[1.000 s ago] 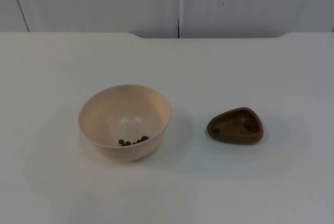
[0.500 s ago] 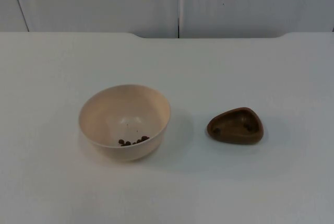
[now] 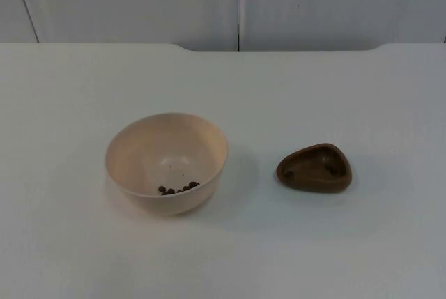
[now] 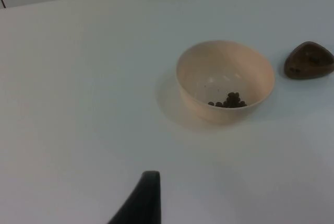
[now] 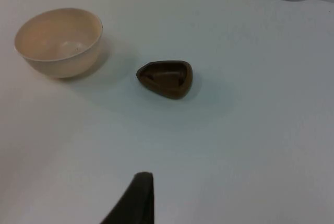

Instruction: Pick up the bowl with the left hand and pour the coffee beans from the cup into the bowl with the right hand.

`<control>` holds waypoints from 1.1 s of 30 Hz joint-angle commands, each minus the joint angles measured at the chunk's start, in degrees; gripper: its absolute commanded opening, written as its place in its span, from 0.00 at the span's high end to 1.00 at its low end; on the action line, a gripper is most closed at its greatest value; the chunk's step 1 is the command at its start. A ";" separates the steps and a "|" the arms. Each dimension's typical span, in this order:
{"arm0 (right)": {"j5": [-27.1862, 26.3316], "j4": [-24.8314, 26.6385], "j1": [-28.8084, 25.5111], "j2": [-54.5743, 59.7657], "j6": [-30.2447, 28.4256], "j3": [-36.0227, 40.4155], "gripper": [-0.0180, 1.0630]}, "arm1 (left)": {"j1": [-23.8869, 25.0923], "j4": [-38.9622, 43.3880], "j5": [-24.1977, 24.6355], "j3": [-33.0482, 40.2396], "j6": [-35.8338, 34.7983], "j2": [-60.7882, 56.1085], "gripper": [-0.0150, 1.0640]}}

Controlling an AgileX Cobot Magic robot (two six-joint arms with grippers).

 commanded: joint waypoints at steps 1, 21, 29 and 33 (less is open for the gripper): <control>-0.16 0.00 -0.50 -0.19 -0.14 0.06 0.01 | -0.05 -0.59 -0.02 0.40 -0.07 -0.23 0.01; -0.16 0.00 -20.05 -0.19 -0.14 0.06 0.01 | -0.05 -0.59 -0.02 0.40 -0.07 -0.23 0.01; -0.16 0.50 -22.44 -0.19 -0.14 0.06 0.01 | -0.05 -0.59 -0.02 0.40 -0.07 -0.23 0.01; -0.16 0.50 -22.44 -0.19 -0.14 0.06 0.01 | 0.10 -0.48 -0.02 0.40 -0.07 -0.23 0.01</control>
